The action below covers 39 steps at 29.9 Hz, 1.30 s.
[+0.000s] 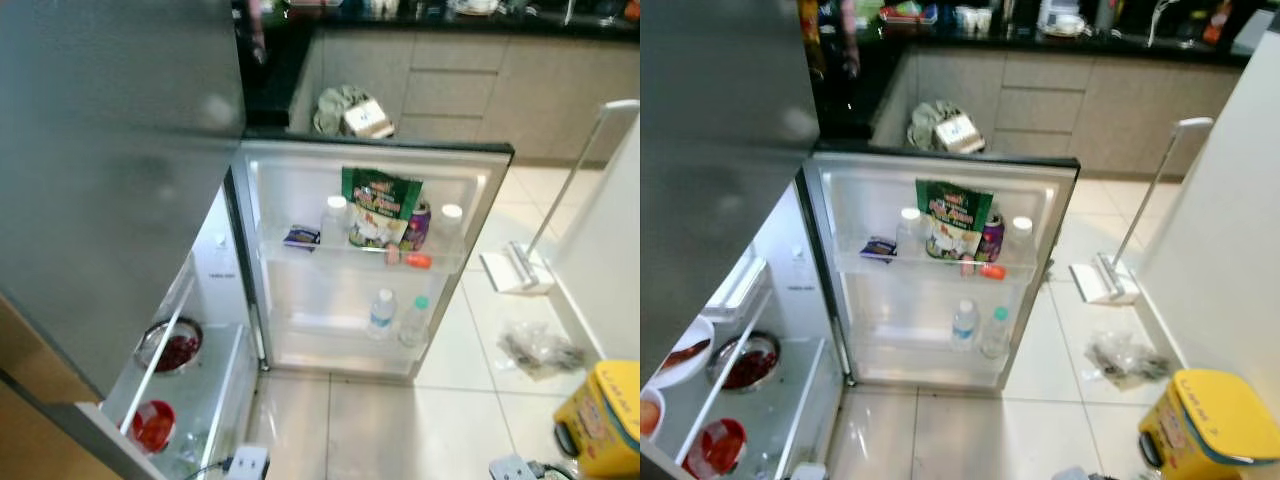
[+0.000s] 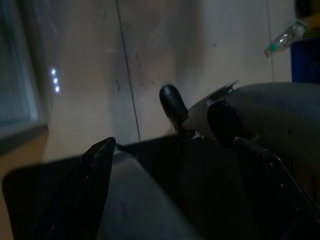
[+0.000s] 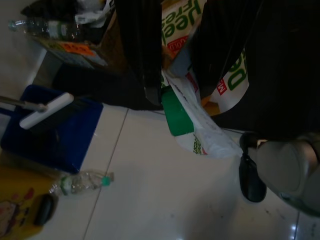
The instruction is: Restocking fridge
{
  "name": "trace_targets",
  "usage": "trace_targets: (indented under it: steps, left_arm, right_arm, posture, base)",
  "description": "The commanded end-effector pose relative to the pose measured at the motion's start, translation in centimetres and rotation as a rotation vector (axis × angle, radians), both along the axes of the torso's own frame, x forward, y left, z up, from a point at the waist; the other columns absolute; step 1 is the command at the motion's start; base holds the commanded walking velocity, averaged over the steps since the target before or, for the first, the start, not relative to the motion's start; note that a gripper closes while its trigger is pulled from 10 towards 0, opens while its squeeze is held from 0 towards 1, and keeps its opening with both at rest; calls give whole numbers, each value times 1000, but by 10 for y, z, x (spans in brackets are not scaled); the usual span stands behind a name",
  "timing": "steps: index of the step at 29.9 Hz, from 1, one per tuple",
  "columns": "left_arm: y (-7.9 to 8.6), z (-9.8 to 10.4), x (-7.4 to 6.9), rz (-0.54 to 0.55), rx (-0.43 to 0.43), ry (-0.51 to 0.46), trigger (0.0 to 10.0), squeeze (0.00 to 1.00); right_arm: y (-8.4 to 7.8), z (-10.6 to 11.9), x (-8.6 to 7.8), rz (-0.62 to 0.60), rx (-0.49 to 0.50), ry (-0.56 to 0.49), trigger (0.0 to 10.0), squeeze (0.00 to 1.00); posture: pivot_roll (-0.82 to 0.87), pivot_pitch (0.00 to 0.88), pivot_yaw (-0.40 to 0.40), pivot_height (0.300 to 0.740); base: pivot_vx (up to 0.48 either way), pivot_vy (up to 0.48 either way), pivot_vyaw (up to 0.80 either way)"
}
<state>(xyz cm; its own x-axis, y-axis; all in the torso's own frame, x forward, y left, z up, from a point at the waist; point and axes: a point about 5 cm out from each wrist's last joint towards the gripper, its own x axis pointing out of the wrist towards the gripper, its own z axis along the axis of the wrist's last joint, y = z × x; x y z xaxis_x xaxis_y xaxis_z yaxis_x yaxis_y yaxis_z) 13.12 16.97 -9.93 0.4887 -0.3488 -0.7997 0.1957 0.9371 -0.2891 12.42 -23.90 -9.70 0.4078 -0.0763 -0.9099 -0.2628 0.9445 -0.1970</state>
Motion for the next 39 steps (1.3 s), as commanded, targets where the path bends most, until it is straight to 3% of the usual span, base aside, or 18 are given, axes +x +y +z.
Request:
trace_targets:
  steps: [1,18,39]
  left_arm:
    - [0,-4,-12,-14,1,43,10000,0]
    - [-2,-4,-12,-43,2,48,10000,0]
    - [-3,-2,-3,-9,21,20,10000,0]
  right_arm:
    - [1,1,4,-2,1,-16,10000,0]
    - [5,0,2,-7,17,-17,10000,0]
    - [7,0,5,-3,42,-30,10000,0]
  posture:
    - [-21,0,-49,740]
    - [-23,0,-44,740]
    - [-25,0,-44,740]
  base:
    - [0,0,0]
    - [0,-438,0]
    - [0,0,0]
